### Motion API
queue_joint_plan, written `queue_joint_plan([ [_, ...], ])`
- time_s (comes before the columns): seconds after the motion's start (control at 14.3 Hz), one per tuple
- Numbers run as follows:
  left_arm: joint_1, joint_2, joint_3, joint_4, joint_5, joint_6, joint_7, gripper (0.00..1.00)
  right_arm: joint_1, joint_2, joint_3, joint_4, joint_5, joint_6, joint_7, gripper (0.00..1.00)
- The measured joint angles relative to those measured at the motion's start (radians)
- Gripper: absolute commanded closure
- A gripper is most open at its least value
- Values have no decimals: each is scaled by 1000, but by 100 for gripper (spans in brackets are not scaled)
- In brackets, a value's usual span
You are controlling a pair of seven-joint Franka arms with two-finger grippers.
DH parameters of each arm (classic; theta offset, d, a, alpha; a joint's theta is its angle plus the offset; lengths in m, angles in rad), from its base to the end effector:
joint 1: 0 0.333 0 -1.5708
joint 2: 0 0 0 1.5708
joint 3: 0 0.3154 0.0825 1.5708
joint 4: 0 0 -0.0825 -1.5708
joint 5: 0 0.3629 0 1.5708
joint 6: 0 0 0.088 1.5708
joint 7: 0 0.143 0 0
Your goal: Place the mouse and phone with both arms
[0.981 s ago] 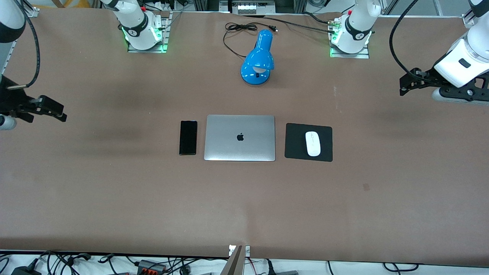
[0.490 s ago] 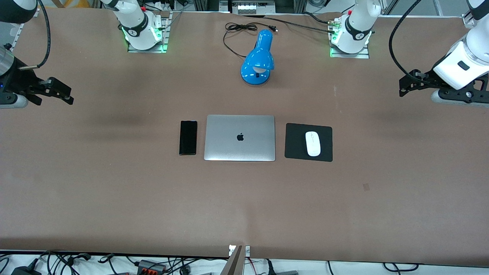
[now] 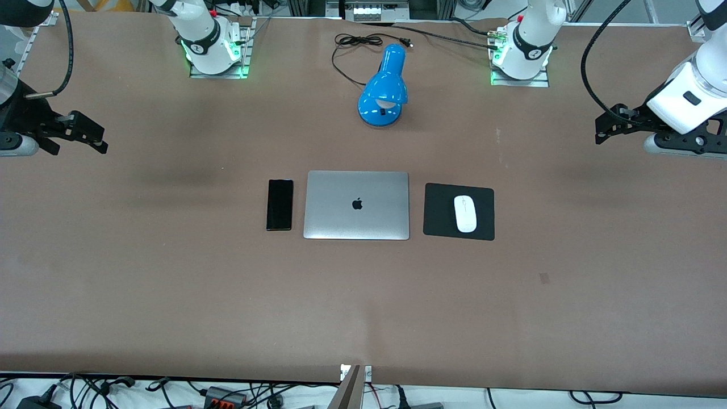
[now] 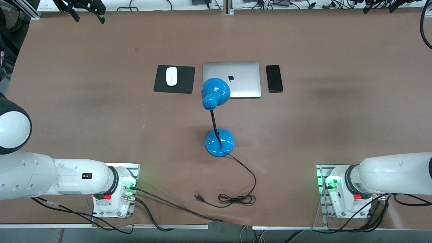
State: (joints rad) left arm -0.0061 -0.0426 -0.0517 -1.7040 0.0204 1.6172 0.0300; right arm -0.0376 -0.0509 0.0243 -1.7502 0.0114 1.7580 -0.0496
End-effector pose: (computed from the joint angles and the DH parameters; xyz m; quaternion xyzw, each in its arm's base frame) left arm 0.5187 -0.0276 0.5542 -0.9987 0.0445 0.0220 0.0116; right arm 0.5330 -0.0054 0.5499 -0.9994 -0.0172 -0.0295 0.0041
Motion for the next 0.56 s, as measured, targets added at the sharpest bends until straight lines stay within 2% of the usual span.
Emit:
queue_joint_plan([
  [0.56, 0, 0, 0, 0, 0, 0, 0, 0, -2, -1, 0, 0, 0, -23, 0, 0],
])
